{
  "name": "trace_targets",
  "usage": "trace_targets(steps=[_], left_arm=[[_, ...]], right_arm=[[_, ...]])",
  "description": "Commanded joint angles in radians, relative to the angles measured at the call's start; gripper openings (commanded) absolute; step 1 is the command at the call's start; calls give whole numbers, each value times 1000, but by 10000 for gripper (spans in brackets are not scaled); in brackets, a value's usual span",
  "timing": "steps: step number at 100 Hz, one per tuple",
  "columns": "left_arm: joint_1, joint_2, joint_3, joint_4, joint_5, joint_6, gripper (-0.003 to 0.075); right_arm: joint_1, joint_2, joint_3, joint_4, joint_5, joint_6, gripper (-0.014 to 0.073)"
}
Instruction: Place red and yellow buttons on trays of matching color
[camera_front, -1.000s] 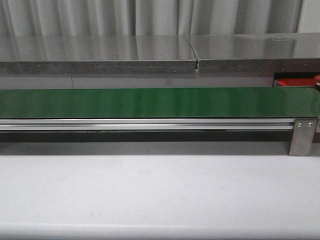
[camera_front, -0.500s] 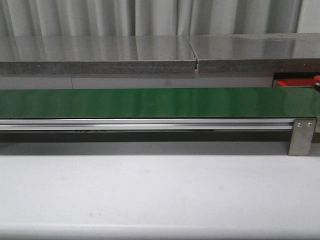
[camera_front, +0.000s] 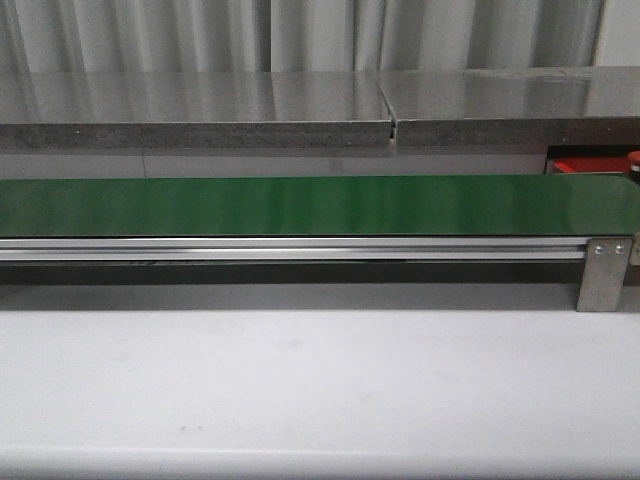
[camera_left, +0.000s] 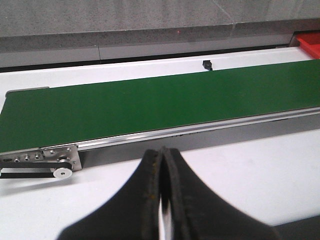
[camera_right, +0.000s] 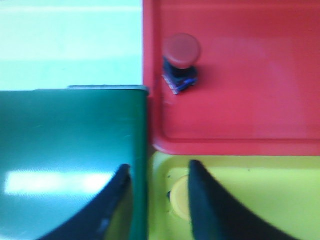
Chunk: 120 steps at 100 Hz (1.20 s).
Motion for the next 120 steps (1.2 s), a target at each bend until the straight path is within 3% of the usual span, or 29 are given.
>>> trace_targets(steps=[1,9,19,74,120], left_arm=[[-9,10,-25,-22,-67,-4,-20],[-9,10,-25,-22,-67,-4,-20],[-9,10,-25,-22,-67,-4,-20],[-9,10,-25,-22,-67,-4,-20],[-12,10,-25,-20,-65,-4,-20]], right_arm=[[21,-92,11,0,-33,-24,86],[40,-135,55,-1,-34,-24,-34],[65,-193,107,-3,-47,-26,-124],[162,-542,372,-39,-102,-30,-118],[163,-895,603,-38,-129,-30,-118]])
